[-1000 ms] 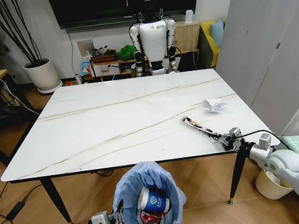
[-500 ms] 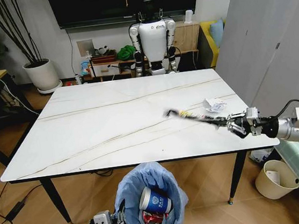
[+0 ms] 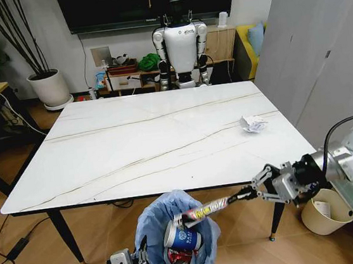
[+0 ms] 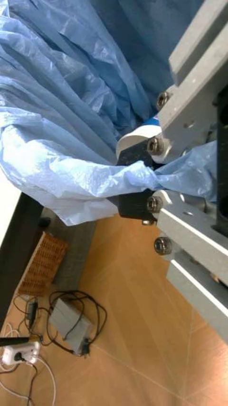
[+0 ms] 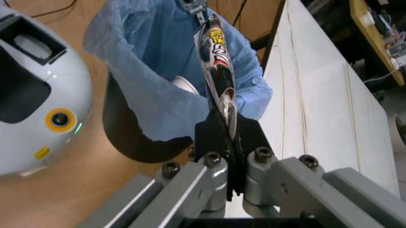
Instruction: Pick up the trash bin and place the trash from the table into it.
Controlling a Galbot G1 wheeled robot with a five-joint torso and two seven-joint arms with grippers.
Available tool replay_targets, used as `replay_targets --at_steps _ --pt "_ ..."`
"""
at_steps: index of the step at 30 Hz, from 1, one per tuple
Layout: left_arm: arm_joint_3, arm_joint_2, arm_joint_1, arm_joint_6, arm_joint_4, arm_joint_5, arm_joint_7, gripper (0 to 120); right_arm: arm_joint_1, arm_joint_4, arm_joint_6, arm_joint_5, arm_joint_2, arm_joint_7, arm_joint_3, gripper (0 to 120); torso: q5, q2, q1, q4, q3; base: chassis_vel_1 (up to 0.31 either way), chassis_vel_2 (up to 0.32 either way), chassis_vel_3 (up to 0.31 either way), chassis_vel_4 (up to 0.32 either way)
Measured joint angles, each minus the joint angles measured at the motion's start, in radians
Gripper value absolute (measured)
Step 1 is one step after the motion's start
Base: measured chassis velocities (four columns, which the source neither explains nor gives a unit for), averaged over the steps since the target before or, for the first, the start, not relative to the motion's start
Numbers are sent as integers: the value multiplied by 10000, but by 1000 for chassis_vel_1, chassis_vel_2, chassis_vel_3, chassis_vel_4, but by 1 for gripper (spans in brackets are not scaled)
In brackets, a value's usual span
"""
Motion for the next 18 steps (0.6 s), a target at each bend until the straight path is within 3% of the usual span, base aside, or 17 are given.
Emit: replay_targets --at_steps 10,13,18 --pt "176 -144 -96 24 146 19 -31 0 13 53 60 -56 -30 161 -93 5 0 0 0 1 0 0 0 0 0" --pt "181 -153 -115 29 166 23 -31 0 -19 -20 76 -61 41 169 -143 14 1 0 0 0 0 0 0 0 0" --pt "230 -200 -206 53 247 23 -26 0 -61 -88 78 -52 129 186 -195 38 0 0 0 0 0 0 0 0 0"
